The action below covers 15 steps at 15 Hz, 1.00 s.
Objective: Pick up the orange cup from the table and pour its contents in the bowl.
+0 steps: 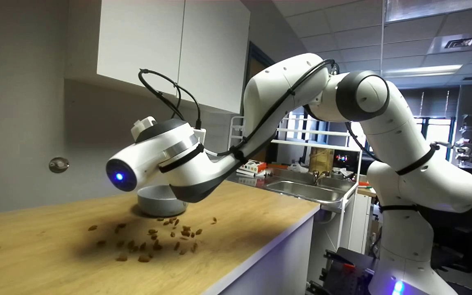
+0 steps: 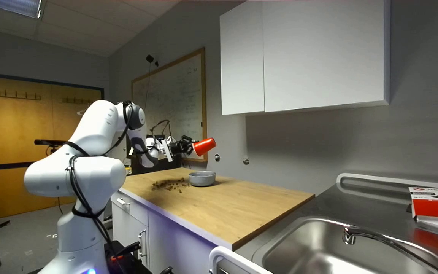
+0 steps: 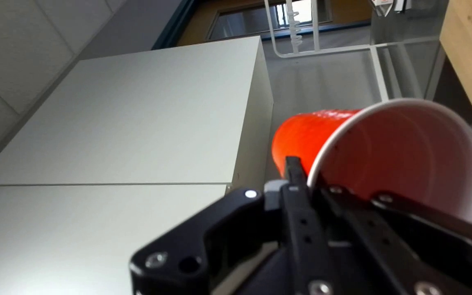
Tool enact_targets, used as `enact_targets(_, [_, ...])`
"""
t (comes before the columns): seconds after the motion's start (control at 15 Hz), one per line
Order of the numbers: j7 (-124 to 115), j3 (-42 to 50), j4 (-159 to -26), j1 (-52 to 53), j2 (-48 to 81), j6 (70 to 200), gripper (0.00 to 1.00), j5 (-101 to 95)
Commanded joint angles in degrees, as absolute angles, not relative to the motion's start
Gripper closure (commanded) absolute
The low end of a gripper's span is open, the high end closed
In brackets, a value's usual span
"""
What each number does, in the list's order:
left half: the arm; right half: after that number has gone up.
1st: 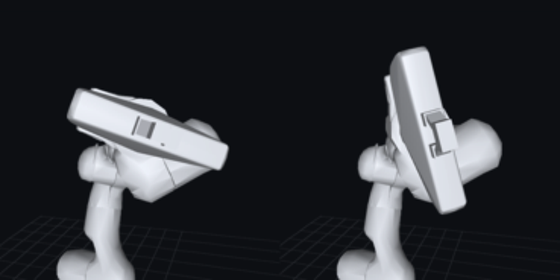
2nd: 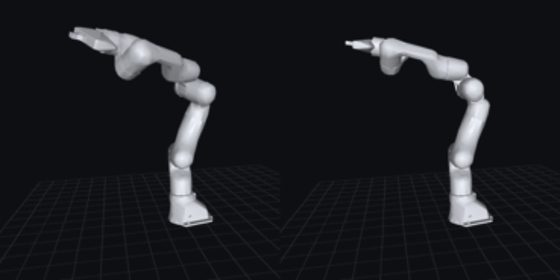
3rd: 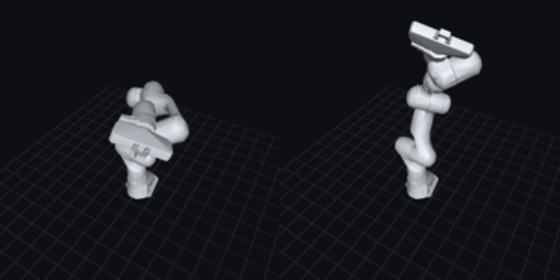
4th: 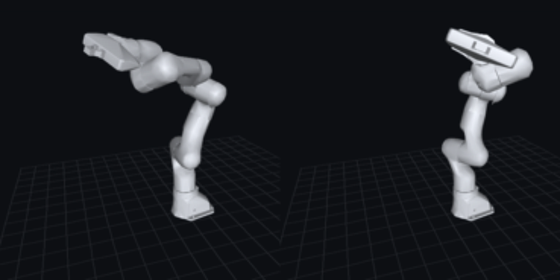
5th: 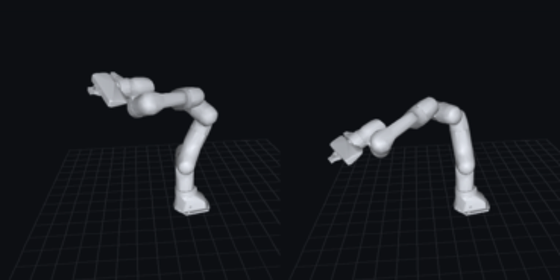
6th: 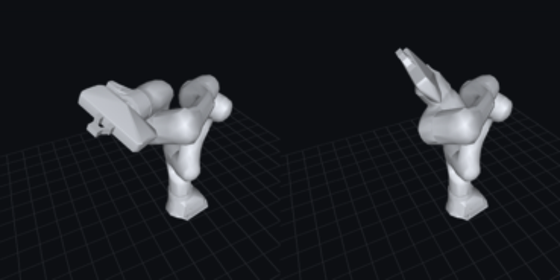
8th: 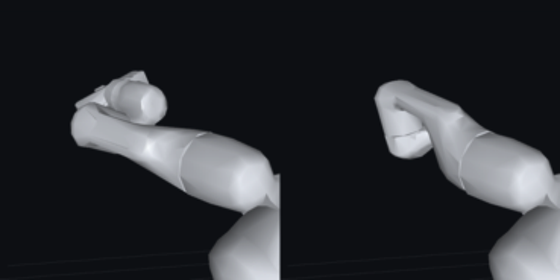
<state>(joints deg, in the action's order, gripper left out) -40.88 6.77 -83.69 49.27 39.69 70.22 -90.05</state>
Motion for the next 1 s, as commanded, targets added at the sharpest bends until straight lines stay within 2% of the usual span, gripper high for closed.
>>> enact_targets(0.0, [-43.3,0.8,-88.5,44.7,35.8,66.7,0.98,-93.8])
enact_targets(0.53, [-43.0,-8.4,-89.0,38.0,35.4,59.9,0.98,-91.2])
enact_targets(0.8, [-33.1,-11.6,-85.4,32.8,35.5,65.0,0.97,-87.5])
enact_targets(0.87, [-31.3,-12.3,-84.6,31.8,35.6,66.4,0.72,-86.7])
enact_targets(0.93, [-29.8,-13.3,-85.3,30.8,34.2,68.1,0.71,-85.6])
